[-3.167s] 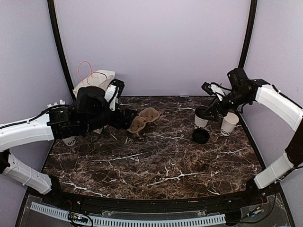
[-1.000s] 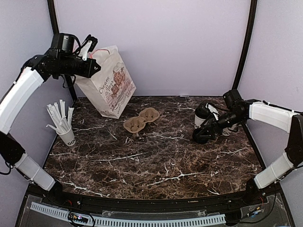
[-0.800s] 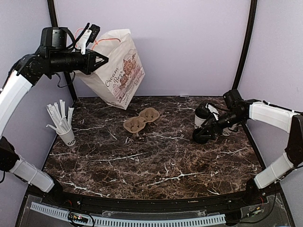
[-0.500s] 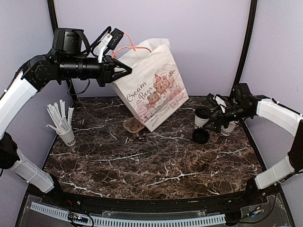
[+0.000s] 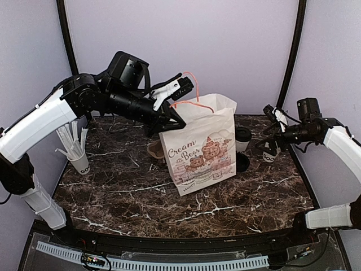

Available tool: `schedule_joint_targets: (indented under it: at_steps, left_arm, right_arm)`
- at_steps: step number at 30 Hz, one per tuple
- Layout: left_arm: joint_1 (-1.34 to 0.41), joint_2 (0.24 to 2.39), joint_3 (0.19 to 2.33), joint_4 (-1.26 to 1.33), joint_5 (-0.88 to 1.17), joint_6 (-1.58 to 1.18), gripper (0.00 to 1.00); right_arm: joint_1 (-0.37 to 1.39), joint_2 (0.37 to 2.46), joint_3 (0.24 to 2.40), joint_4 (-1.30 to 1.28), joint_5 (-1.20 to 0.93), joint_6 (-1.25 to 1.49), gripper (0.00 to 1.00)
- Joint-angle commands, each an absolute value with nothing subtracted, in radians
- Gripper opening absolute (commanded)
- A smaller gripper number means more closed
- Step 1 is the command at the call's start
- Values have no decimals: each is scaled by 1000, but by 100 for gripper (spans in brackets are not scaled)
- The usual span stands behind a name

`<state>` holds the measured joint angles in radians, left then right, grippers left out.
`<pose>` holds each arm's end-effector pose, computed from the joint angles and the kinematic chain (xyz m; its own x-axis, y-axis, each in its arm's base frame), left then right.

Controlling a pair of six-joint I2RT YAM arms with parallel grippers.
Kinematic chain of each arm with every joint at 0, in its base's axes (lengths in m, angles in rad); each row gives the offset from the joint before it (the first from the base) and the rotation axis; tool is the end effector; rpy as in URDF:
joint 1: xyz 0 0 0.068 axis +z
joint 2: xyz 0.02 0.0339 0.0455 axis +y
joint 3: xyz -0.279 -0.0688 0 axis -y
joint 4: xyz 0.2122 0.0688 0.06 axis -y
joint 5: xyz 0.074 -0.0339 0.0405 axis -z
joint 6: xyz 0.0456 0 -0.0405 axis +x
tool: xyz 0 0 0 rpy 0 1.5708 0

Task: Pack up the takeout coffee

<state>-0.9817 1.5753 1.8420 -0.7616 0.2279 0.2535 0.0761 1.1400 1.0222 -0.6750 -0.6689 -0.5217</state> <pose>0.1661 -0.2671 0.4501 -0.0246 0.4766 -0.8788 0.9572 0.2649 0.1168 0.1956 0.0433 0.3235 -0.3698 -0.4203 -0.8286 -0.7819 0.6225 0.0332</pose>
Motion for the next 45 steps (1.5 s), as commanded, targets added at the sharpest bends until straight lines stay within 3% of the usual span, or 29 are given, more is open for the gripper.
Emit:
schedule_joint_targets:
  at_steps: [1, 15, 18, 23, 27, 34, 38, 40, 45]
  left_arm:
    - [-1031, 1560, 1803, -757, 176, 381, 0]
    - [-1063, 1536, 1623, -635, 214, 538, 1]
    - [-1063, 1525, 1612, -626, 209, 533, 13]
    - [-1063, 1496, 1585, -607, 231, 520, 15]
    - [-1064, 1472, 1578, -621, 260, 493, 39]
    - [-1079, 1327, 1591, -657, 373, 480, 66]
    - [-1051, 1196, 1554, -624, 236, 469, 84]
    - [-994, 1174, 1516, -564, 159, 406, 89]
    - [-791, 1269, 1559, -598, 69, 248, 88]
  right_arm:
    - [63, 1087, 955, -663, -660, -499, 98]
    - [61, 1022, 968, -776, -686, -519, 98]
    - [61, 1013, 990, -803, -679, -520, 98]
    - [61, 1008, 1035, -838, -683, -506, 98]
    - [61, 1008, 1079, -873, -679, -508, 98]
    - [61, 1015, 1105, -920, -651, -538, 98]
    - [61, 1007, 1088, -936, -631, -552, 98]
    - [61, 999, 1084, -945, -630, -555, 99]
    - [50, 1009, 1086, -954, -613, -559, 99]
